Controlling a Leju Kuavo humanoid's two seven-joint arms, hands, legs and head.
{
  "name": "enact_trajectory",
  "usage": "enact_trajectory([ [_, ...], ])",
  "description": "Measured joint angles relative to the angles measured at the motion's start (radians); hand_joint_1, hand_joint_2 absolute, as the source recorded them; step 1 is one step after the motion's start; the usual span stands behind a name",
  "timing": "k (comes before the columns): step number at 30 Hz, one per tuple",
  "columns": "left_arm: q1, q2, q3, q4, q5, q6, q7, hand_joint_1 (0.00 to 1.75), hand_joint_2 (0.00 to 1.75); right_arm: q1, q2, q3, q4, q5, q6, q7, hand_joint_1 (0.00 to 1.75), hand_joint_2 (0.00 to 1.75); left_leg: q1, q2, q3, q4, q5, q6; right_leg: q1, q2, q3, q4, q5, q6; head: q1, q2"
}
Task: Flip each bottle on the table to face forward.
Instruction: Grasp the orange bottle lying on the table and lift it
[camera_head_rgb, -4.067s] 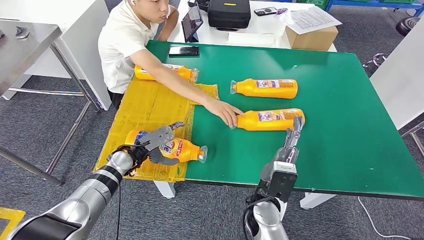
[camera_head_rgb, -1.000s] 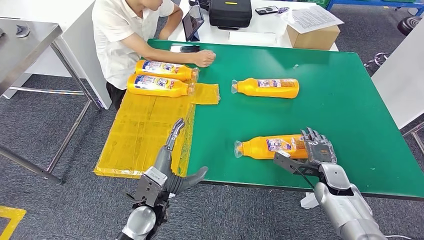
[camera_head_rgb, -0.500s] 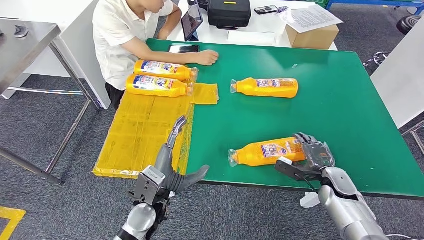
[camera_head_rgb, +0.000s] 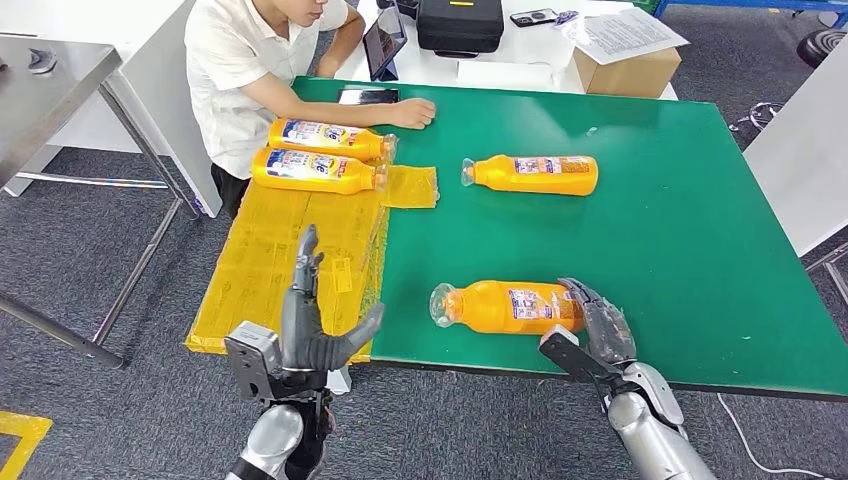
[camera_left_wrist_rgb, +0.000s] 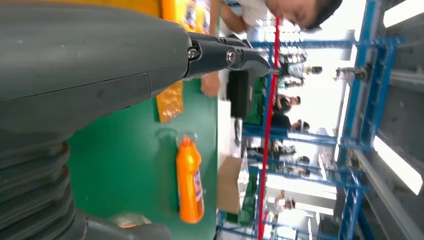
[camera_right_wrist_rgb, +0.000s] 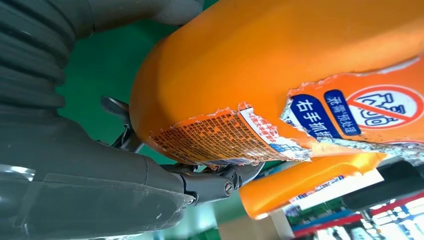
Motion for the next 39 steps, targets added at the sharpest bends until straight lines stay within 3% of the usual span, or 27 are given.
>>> enact_trajectory([
  [5, 0.059, -0.001, 0.045, -0.051, 0.063, 0.015, -0.057, 0.0, 1.75, 0.062, 0.042, -0.053, -0.101, -0.131, 0.105, -0.015, 1.75, 1.75, 0.0, 0.0, -0.001, 0.0, 0.0, 0.0, 0.0, -0.001, -0.001, 0.0, 0.0, 0.0, 0.0, 0.0],
  [9, 0.146, 0.0, 0.103, -0.125, 0.123, -0.048, -0.079, 0.0, 1.75, 0.143, 0.077, -0.095, -0.232, -0.222, 0.185, -0.014, 1.75, 1.75, 0.0, -0.001, -0.002, 0.0, -0.001, 0.0, 0.0, -0.001, -0.001, 0.0, -0.002, 0.002, 0.0, 0.0],
  [19, 0.214, -0.001, 0.167, -0.195, 0.185, -0.119, -0.067, 0.0, 1.75, 0.206, 0.109, -0.135, -0.361, -0.252, 0.217, -0.009, 1.75, 1.75, 0.0, -0.001, -0.002, 0.0, -0.001, -0.001, 0.0, -0.001, -0.002, 0.0, -0.002, 0.002, 0.0, 0.0],
  [23, 0.224, -0.002, 0.176, -0.205, 0.225, -0.224, -0.049, 0.0, 1.75, 0.213, 0.12, -0.147, -0.369, -0.273, 0.227, -0.01, 1.75, 1.75, 0.0, -0.001, -0.002, 0.0, -0.001, -0.001, 0.0, -0.001, -0.002, 0.0, -0.002, 0.002, 0.0, 0.0],
  [27, 0.228, 0.005, 0.172, -0.199, 0.247, -0.396, 0.024, 0.0, 1.75, 0.225, 0.139, -0.15, -0.375, -0.278, 0.274, -0.008, 1.75, 1.75, 0.0, -0.001, -0.002, 0.0, -0.001, -0.001, 0.0, -0.001, -0.002, 0.0, -0.002, 0.002, 0.0, 0.0],
  [30, 0.208, 0.016, 0.142, -0.154, 0.172, -0.462, 0.043, 0.0, 1.75, 0.224, 0.156, -0.122, -0.377, -0.268, 0.347, 0.016, 1.75, 1.75, 0.0, -0.001, -0.002, 0.0, -0.001, -0.001, 0.0, -0.001, -0.002, 0.0, -0.002, 0.002, 0.0, 0.0],
  [39, 0.106, 0.025, 0.023, -0.004, -0.028, -0.507, 0.033, 0.0, 1.75, 0.168, 0.198, 0.094, -0.351, -0.26, 0.473, 0.108, 1.75, 1.75, 0.0, -0.001, -0.002, 0.0, 0.0, -0.001, 0.0, -0.001, -0.002, 0.0, -0.002, 0.002, 0.0, 0.0],
])
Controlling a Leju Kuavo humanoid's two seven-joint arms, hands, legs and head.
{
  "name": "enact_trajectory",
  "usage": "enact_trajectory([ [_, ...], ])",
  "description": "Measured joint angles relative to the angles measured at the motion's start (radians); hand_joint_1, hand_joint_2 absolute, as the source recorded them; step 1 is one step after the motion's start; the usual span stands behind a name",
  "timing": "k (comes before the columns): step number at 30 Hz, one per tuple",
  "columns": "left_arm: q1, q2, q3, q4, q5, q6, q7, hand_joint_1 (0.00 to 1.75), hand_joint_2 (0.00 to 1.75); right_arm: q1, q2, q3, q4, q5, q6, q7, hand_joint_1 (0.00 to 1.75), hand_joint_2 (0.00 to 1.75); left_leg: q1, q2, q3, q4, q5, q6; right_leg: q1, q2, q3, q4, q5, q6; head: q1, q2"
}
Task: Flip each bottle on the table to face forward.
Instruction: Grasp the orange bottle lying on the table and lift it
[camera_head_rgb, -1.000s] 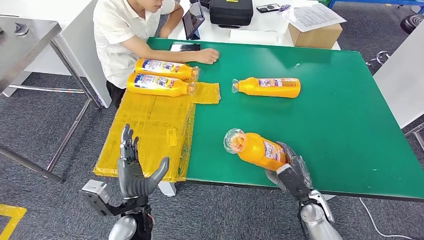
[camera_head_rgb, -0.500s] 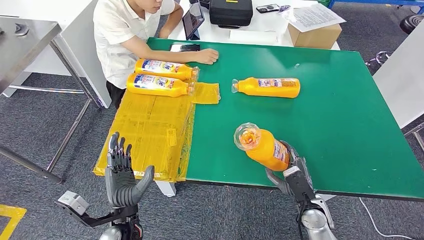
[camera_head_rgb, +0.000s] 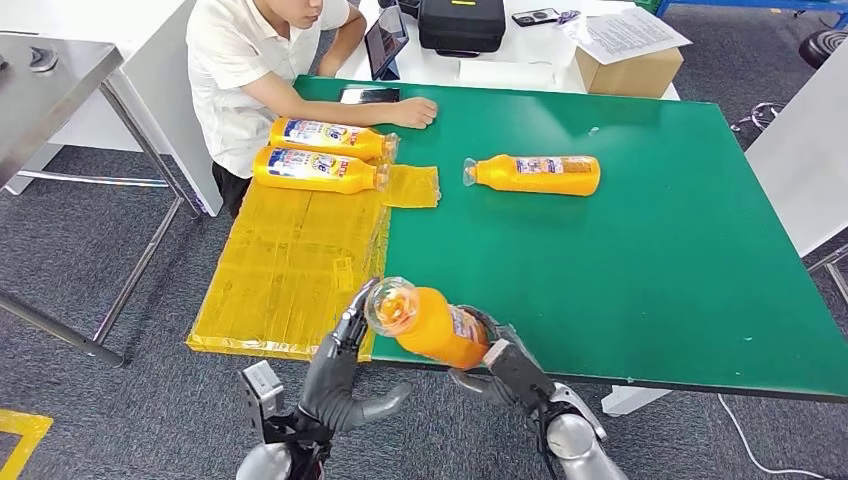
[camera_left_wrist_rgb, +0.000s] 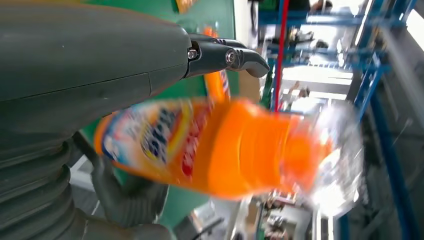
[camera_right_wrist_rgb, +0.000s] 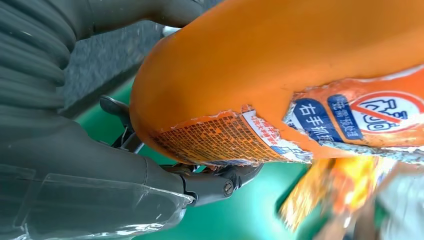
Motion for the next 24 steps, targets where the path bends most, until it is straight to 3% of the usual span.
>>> enact_trajectory([
  [5, -0.046, -0.002, -0.015, 0.068, 0.029, -0.01, 0.027, 0.0, 1.75, -0.039, 0.011, 0.086, 0.037, -0.004, 0.012, 0.005, 1.75, 1.75, 0.0, 0.0, 0.0, 0.0, 0.0, 0.0, 0.0, 0.0, 0.0, 0.0, 0.0, 0.0, 0.0, 0.0],
  [14, -0.108, -0.026, 0.027, 0.147, 0.238, -0.031, 0.099, 0.0, 1.75, -0.095, 0.024, 0.198, 0.073, 0.007, -0.003, 0.024, 1.75, 1.75, 0.0, 0.0, 0.0, 0.0, 0.0, 0.0, 0.0, 0.0, 0.0, 0.0, 0.0, 0.0, 0.0, 0.0],
  [19, -0.124, -0.032, 0.041, 0.152, 0.297, -0.02, 0.106, 1.08, 1.75, -0.121, 0.034, 0.232, 0.104, 0.002, -0.012, 0.025, 1.7, 1.75, 0.0, 0.0, 0.0, 0.0, 0.0, 0.0, 0.0, 0.0, 0.0, 0.0, 0.0, 0.0, 0.0, 0.0],
  [21, -0.127, -0.035, 0.048, 0.153, 0.314, -0.007, 0.106, 1.52, 1.75, -0.13, 0.04, 0.241, 0.115, -0.002, -0.014, 0.025, 1.55, 1.75, 0.0, 0.0, 0.0, 0.0, 0.0, 0.0, 0.0, 0.0, 0.0, 0.0, 0.0, 0.0, 0.0, 0.0],
  [22, -0.128, -0.036, 0.051, 0.153, 0.319, -0.003, 0.106, 1.75, 1.75, -0.133, 0.042, 0.244, 0.12, -0.004, -0.014, 0.025, 1.31, 1.75, 0.0, 0.0, 0.0, 0.0, 0.0, 0.0, 0.0, 0.0, 0.0, 0.0, 0.0, 0.0, 0.0, 0.0],
  [24, -0.13, -0.037, 0.055, 0.153, 0.335, 0.002, 0.105, 1.75, 1.75, -0.138, 0.045, 0.251, 0.128, -0.013, -0.013, 0.024, 0.53, 1.75, 0.0, 0.0, 0.0, 0.0, 0.0, 0.0, 0.0, 0.0, 0.0, 0.0, 0.0, 0.0, 0.0, 0.0],
])
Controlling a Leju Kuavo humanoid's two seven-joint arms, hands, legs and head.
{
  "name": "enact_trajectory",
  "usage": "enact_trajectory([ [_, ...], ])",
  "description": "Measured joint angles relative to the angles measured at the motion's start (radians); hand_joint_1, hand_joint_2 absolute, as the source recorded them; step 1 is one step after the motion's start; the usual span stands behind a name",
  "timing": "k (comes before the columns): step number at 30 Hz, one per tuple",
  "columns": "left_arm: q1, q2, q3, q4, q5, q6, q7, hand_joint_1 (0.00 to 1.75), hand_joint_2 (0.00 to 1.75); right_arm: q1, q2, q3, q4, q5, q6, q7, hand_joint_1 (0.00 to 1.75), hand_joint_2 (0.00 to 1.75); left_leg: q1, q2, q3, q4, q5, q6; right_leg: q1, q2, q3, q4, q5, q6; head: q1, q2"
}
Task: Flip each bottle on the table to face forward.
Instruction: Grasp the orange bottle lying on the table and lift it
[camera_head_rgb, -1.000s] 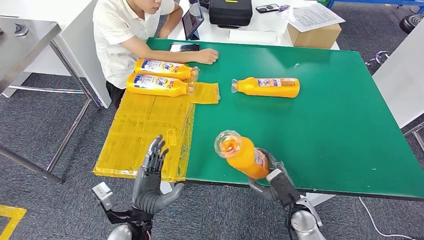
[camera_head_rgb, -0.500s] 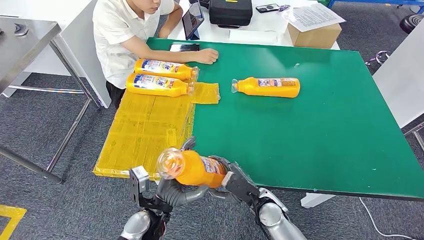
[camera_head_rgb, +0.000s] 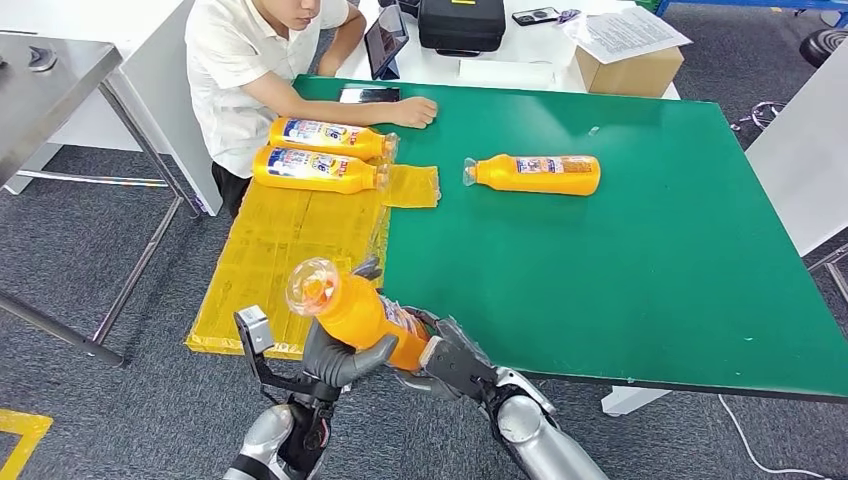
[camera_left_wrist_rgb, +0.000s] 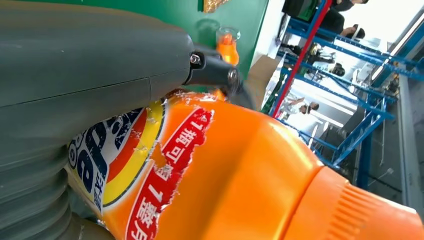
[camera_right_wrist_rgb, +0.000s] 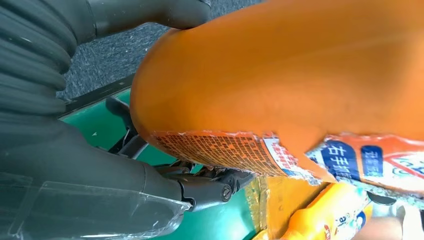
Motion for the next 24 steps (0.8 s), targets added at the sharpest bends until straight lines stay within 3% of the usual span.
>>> enact_trajectory([
  [1, -0.001, -0.001, 0.002, 0.0, 0.011, 0.001, -0.002, 1.75, 1.75, -0.001, 0.001, 0.004, 0.004, -0.007, 0.001, -0.002, 0.23, 1.75, 0.0, 0.0, 0.0, 0.0, 0.0, 0.0, 0.0, 0.0, 0.0, 0.0, 0.0, 0.0, 0.0, 0.0],
  [2, -0.003, -0.001, 0.005, 0.0, 0.023, 0.002, -0.005, 1.75, 1.75, -0.001, 0.003, 0.009, 0.007, -0.016, 0.003, -0.005, 0.04, 1.75, 0.0, 0.0, 0.0, 0.0, 0.0, 0.0, 0.0, 0.0, 0.0, 0.0, 0.0, 0.0, 0.0, 0.0],
  [4, -0.005, -0.002, 0.011, -0.003, 0.041, 0.003, -0.012, 1.75, 1.75, 0.001, 0.007, 0.02, 0.012, -0.033, 0.007, -0.013, 0.01, 1.75, 0.0, 0.0, 0.0, 0.0, 0.0, 0.0, 0.0, 0.0, 0.0, 0.0, 0.0, 0.0, 0.0, 0.0],
  [8, 0.001, -0.006, 0.02, -0.025, 0.062, 0.029, -0.033, 1.75, 1.75, 0.009, 0.013, 0.029, 0.017, -0.073, 0.009, -0.023, 0.0, 0.0, 0.0, 0.0, 0.0, 0.0, 0.0, 0.0, 0.0, 0.0, 0.0, 0.0, 0.0, 0.0, 0.0, 0.0],
  [14, 0.015, -0.014, 0.04, -0.099, 0.079, 0.105, -0.05, 1.75, 1.75, 0.034, 0.029, 0.03, 0.003, -0.113, -0.008, -0.049, 0.0, 0.0, 0.0, 0.0, 0.0, 0.0, 0.0, 0.0, 0.0, 0.0, -0.001, 0.0, 0.0, 0.0, 0.0, 0.0],
  [24, 0.024, -0.016, 0.046, -0.135, 0.081, 0.116, -0.051, 1.75, 1.75, 0.038, 0.037, 0.03, -0.011, -0.119, -0.015, -0.054, 0.0, 0.0, 0.0, 0.0, 0.0, 0.0, 0.0, 0.0, 0.0, 0.0, -0.001, 0.0, 0.0, 0.0, 0.0, 0.0],
])
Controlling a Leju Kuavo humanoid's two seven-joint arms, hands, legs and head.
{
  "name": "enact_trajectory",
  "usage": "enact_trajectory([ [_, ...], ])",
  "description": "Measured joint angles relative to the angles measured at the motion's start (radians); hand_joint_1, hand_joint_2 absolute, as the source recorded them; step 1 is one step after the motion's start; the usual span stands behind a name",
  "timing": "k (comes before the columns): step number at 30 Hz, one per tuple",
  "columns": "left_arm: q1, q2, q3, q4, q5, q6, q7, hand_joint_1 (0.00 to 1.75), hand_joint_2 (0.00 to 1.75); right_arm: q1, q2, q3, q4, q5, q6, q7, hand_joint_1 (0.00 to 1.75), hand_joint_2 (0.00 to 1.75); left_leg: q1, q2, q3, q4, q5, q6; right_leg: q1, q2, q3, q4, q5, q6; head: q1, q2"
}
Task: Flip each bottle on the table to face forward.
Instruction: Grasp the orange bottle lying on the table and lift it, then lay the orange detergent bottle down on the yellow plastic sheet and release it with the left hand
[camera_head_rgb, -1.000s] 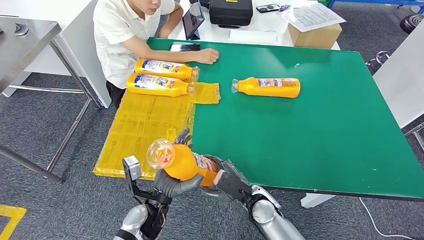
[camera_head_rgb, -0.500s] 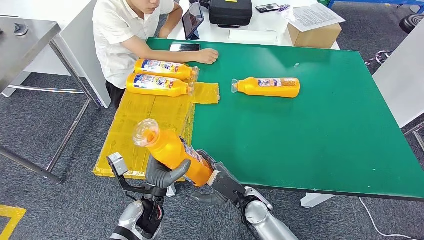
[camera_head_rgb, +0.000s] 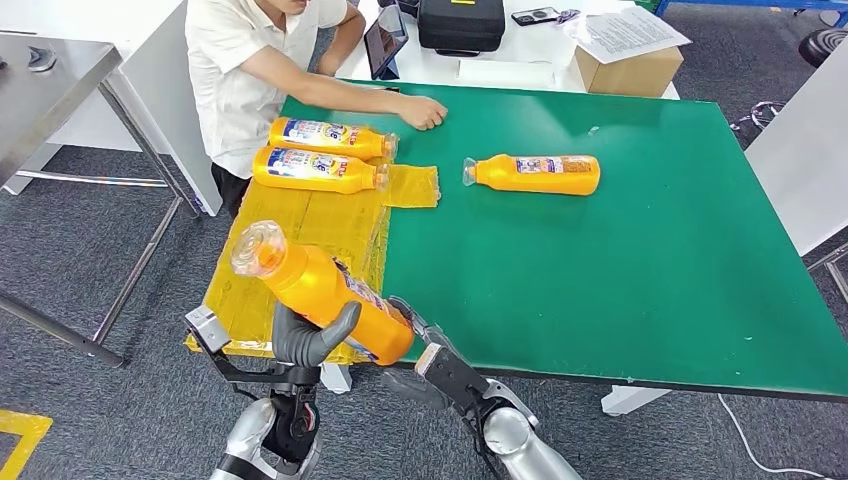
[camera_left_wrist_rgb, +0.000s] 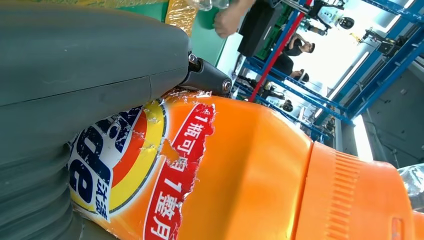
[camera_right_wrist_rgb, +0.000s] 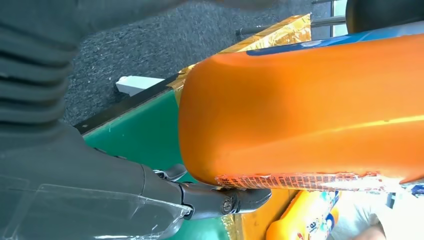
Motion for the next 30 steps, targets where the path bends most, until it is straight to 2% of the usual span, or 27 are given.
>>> enact_trajectory([
  [3, -0.002, 0.0, 0.005, -0.007, 0.002, 0.037, -0.009, 1.75, 1.75, 0.01, 0.004, -0.001, -0.007, 0.031, -0.081, -0.009, 0.0, 0.0, 0.0, 0.0, 0.0, 0.0, 0.0, 0.0, 0.0, 0.0, 0.0, 0.0, 0.0, 0.0, 0.0, 0.0],
  [5, -0.009, 0.002, 0.015, -0.016, -0.031, 0.111, -0.027, 1.75, 1.75, 0.027, 0.007, -0.006, -0.021, 0.075, -0.205, -0.026, 0.0, 0.0, 0.0, 0.0, 0.0, 0.0, 0.0, 0.0, 0.0, 0.0, 0.0, 0.0, 0.0, 0.0, 0.0, 0.0],
  [6, -0.015, 0.005, 0.018, -0.018, -0.084, 0.177, -0.042, 1.75, 1.75, 0.04, 0.009, -0.014, -0.035, 0.105, -0.296, -0.038, 0.0, 0.0, 0.0, -0.001, 0.0, 0.0, 0.0, 0.0, 0.0, 0.0, 0.0, 0.0, 0.0, 0.0, 0.0, 0.0],
  [9, -0.043, 0.034, 0.006, -0.007, -0.405, 0.442, -0.09, 1.73, 1.75, 0.086, 0.017, -0.077, -0.101, 0.191, -0.618, -0.102, 0.0, 0.0, 0.0, -0.001, 0.0, 0.0, 0.0, 0.0, 0.0, -0.001, 0.0, 0.0, 0.0, 0.0, 0.0, 0.0],
  [11, -0.068, 0.064, -0.014, 0.015, -0.659, 0.572, -0.072, 1.68, 1.75, 0.116, 0.035, -0.177, -0.176, 0.258, -0.749, -0.153, 0.0, 0.0, 0.0, -0.001, 0.0, 0.0, 0.0, 0.0, 0.0, -0.001, 0.0, 0.0, 0.0, 0.0, 0.0, 0.0],
  [15, -0.103, 0.107, -0.046, 0.07, -1.033, 0.663, 0.04, 1.58, 1.75, 0.151, 0.105, -0.43, -0.372, 0.371, -0.778, -0.184, 0.0, 0.0, 0.0, -0.001, 0.0, 0.0, 0.0, 0.0, 0.0, -0.001, 0.0, 0.0, 0.0, 0.0, 0.0, 0.0],
  [17, -0.118, 0.119, -0.055, 0.092, -1.15, 0.677, 0.094, 1.46, 1.75, 0.156, 0.134, -0.524, -0.452, 0.391, -0.78, -0.185, 0.0, 0.0, 0.0, -0.001, 0.0, 0.0, 0.0, 0.0, 0.0, -0.001, 0.0, 0.0, 0.0, 0.0, 0.001, 0.0],
  [18, -0.124, 0.123, -0.057, 0.101, -1.184, 0.677, 0.111, 1.45, 1.75, 0.158, 0.146, -0.557, -0.481, 0.395, -0.78, -0.186, 0.0, 0.0, 0.0, -0.001, 0.0, 0.0, 0.0, 0.0, 0.0, -0.001, 0.0, 0.0, 0.0, 0.0, 0.0, 0.0],
  [21, -0.137, 0.128, -0.056, 0.116, -1.171, 0.614, 0.117, 1.65, 1.75, 0.166, 0.18, -0.622, -0.529, 0.383, -0.767, -0.187, 0.0, 0.0, 0.0, 0.0, 0.0, 0.0, 0.0, 0.0, 0.0, 0.0, 0.0, 0.0, 0.001, 0.0, 0.0, 0.0],
  [23, -0.141, 0.127, -0.054, 0.119, -1.16, 0.557, 0.12, 1.73, 1.75, 0.17, 0.194, -0.642, -0.538, 0.357, -0.76, -0.187, 0.0, 0.0, 0.0, 0.0, 0.0, 0.0, 0.0, 0.0, 0.0, 0.0, 0.0, 0.0, 0.0, 0.0, 0.0, 0.0],
  [27, -0.175, 0.14, -0.073, 0.167, -1.329, 0.514, 0.238, 1.75, 1.75, 0.183, 0.198, -0.638, -0.54, 0.289, -0.771, -0.188, 0.0, 0.0, 0.0, 0.0, 0.0, 0.0, 0.0, 0.0, 0.0, 0.0, 0.0, 0.0, 0.0, 0.0, 0.0, 0.0],
  [30, -0.223, 0.146, -0.085, 0.241, -1.403, 0.489, 0.295, 1.75, 1.75, 0.185, 0.198, -0.625, -0.539, 0.264, -0.772, -0.188, 0.0, 1.31, 0.0, 0.0, 0.0, 0.0, 0.0, 0.0, 0.0, 0.0, 0.0, 0.0, 0.0, 0.0, 0.0, 0.0],
])
